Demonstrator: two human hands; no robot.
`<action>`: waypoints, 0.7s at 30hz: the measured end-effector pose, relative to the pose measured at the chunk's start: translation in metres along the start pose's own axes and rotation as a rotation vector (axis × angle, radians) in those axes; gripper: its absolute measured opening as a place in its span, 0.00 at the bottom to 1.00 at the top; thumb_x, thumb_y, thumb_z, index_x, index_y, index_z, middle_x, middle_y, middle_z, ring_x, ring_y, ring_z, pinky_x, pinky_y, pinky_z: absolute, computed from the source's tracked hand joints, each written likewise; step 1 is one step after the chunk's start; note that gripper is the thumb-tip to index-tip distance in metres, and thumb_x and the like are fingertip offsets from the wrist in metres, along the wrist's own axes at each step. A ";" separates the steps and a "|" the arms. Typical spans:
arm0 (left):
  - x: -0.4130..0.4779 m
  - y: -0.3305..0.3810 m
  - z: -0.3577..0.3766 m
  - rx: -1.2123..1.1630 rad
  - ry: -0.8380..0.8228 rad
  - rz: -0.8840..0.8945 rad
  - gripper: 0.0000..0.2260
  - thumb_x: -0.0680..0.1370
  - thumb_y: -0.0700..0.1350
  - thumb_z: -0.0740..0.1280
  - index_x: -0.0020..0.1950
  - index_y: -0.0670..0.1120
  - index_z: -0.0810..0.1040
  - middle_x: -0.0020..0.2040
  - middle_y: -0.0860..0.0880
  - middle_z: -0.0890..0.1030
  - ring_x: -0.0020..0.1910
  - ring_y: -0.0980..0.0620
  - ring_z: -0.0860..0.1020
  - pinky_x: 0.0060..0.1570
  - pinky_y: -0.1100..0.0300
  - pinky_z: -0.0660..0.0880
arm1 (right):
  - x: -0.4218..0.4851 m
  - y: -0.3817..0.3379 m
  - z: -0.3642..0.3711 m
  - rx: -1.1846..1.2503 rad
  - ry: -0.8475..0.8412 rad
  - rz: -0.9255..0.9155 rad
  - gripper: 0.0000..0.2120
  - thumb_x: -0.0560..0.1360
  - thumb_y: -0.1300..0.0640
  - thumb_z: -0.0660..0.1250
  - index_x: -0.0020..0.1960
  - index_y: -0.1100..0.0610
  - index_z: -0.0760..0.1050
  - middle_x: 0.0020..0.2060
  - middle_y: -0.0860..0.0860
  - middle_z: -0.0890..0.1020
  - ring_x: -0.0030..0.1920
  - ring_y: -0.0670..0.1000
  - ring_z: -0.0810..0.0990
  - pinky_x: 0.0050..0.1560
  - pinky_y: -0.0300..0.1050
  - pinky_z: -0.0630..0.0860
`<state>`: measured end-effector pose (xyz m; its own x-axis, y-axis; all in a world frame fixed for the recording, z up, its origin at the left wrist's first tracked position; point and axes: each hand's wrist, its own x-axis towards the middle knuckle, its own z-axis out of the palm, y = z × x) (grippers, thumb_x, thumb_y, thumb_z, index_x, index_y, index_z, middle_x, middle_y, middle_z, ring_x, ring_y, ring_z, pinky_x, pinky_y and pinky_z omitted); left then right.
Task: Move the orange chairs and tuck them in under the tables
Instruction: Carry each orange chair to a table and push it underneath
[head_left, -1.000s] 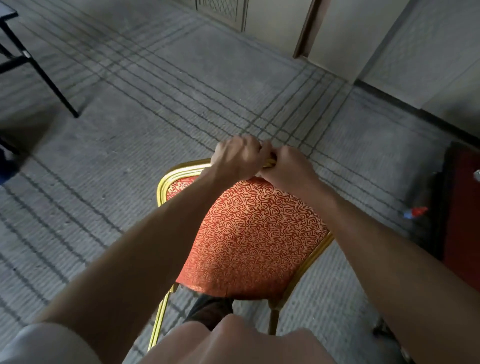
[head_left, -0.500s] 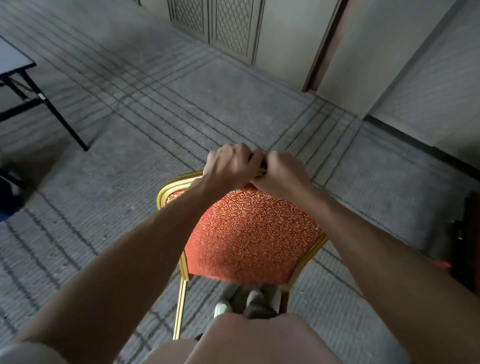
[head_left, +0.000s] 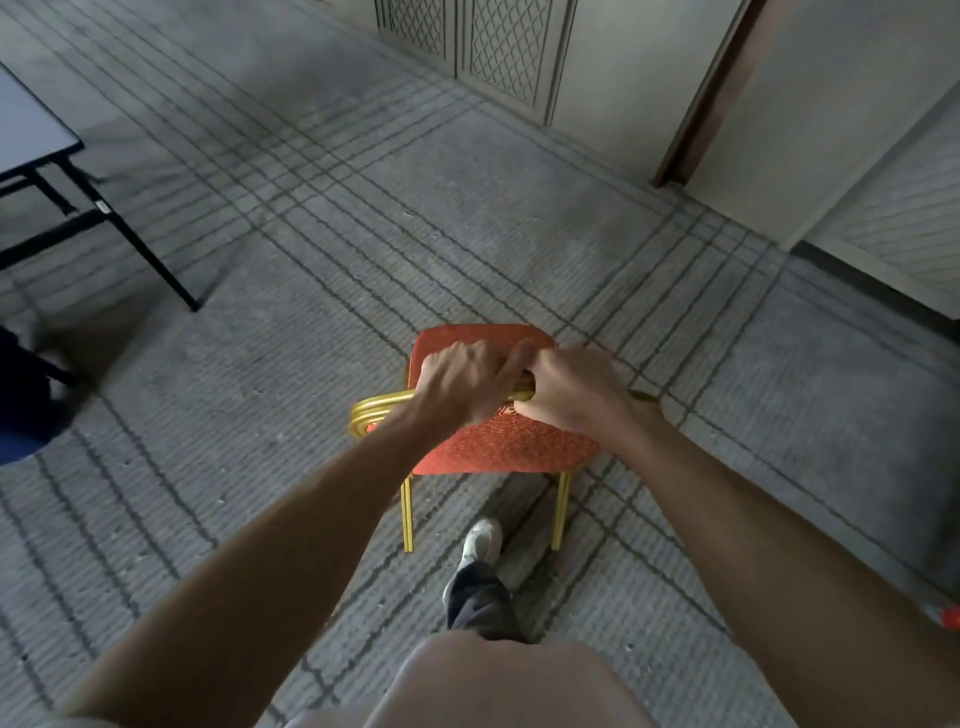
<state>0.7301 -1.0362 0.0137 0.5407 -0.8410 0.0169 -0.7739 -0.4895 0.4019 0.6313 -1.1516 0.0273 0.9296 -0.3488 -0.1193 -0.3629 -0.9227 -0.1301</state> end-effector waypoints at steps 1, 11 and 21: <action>0.015 -0.004 0.005 0.012 0.006 0.040 0.19 0.83 0.58 0.46 0.57 0.56 0.76 0.41 0.49 0.79 0.39 0.46 0.79 0.27 0.59 0.58 | 0.018 0.009 0.000 0.009 -0.017 0.008 0.15 0.71 0.47 0.67 0.50 0.58 0.79 0.42 0.58 0.84 0.46 0.61 0.83 0.44 0.49 0.75; 0.208 -0.034 -0.022 0.026 0.203 -0.106 0.27 0.82 0.62 0.49 0.44 0.48 0.81 0.40 0.42 0.83 0.44 0.39 0.81 0.39 0.53 0.69 | 0.197 0.084 -0.034 0.246 0.199 0.086 0.18 0.75 0.40 0.67 0.55 0.52 0.80 0.43 0.57 0.85 0.49 0.61 0.83 0.43 0.48 0.74; 0.356 -0.065 -0.038 0.064 0.276 -0.159 0.26 0.81 0.61 0.50 0.34 0.48 0.77 0.32 0.47 0.79 0.31 0.45 0.78 0.32 0.57 0.64 | 0.336 0.132 -0.057 0.217 0.350 0.114 0.18 0.75 0.39 0.66 0.45 0.54 0.82 0.35 0.55 0.84 0.38 0.59 0.83 0.36 0.44 0.71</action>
<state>0.9856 -1.2943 0.0287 0.7186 -0.6629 0.2102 -0.6871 -0.6302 0.3616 0.8992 -1.3997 0.0262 0.8350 -0.5160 0.1911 -0.4355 -0.8320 -0.3436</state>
